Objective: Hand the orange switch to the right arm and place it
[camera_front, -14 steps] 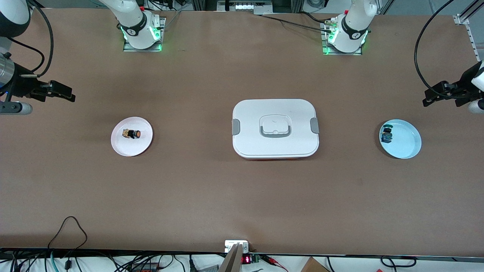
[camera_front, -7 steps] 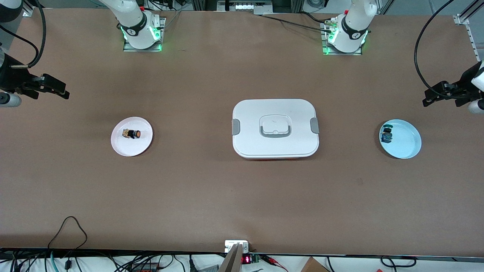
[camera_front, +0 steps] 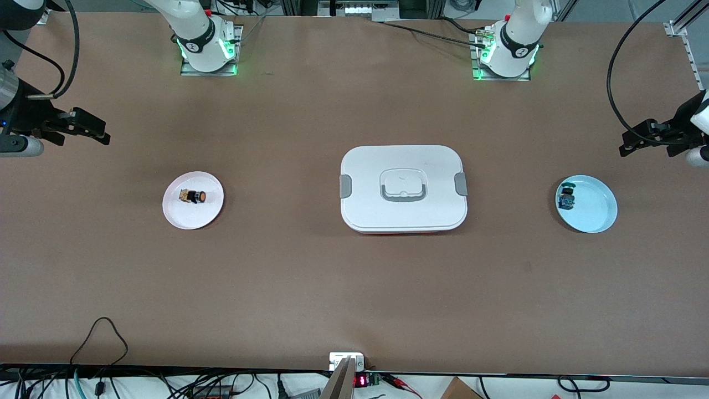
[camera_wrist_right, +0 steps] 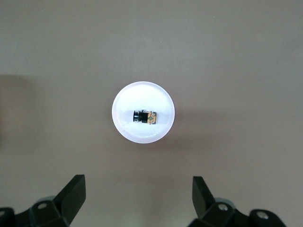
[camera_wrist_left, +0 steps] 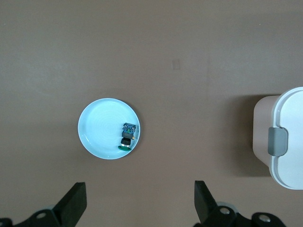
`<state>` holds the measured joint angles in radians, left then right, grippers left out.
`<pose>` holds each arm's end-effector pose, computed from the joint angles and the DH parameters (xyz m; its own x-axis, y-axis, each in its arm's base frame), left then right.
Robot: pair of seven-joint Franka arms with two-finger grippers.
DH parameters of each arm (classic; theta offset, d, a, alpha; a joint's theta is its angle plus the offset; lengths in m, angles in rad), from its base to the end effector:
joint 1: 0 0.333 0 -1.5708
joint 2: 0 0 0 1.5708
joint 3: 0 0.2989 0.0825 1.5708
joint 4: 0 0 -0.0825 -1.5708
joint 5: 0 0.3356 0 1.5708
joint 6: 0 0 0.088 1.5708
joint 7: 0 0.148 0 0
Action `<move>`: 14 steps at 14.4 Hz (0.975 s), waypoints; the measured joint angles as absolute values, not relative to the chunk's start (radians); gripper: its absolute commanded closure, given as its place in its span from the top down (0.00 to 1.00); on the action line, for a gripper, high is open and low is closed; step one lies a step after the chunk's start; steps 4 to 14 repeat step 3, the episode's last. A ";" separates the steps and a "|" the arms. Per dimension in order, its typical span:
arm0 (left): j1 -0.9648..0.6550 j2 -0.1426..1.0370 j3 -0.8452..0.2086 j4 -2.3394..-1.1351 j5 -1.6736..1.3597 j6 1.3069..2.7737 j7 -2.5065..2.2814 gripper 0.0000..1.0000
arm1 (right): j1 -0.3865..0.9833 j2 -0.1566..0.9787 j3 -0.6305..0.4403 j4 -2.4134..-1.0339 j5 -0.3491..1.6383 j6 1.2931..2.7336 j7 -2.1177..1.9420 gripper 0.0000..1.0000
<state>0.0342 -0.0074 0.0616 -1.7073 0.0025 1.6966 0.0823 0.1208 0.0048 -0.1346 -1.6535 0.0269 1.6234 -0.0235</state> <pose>0.5088 0.0493 0.5228 0.9999 0.0132 -0.0035 0.0132 -0.9999 -0.0018 0.5082 -0.0030 0.5334 0.9994 0.0083 -0.0342 0.0073 -0.9996 -0.0270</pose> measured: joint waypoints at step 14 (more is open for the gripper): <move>0.034 -0.007 0.062 -1.707 0.002 1.697 0.082 1.00 | 0.120 0.005 -0.138 -1.637 0.026 1.596 -0.023 1.00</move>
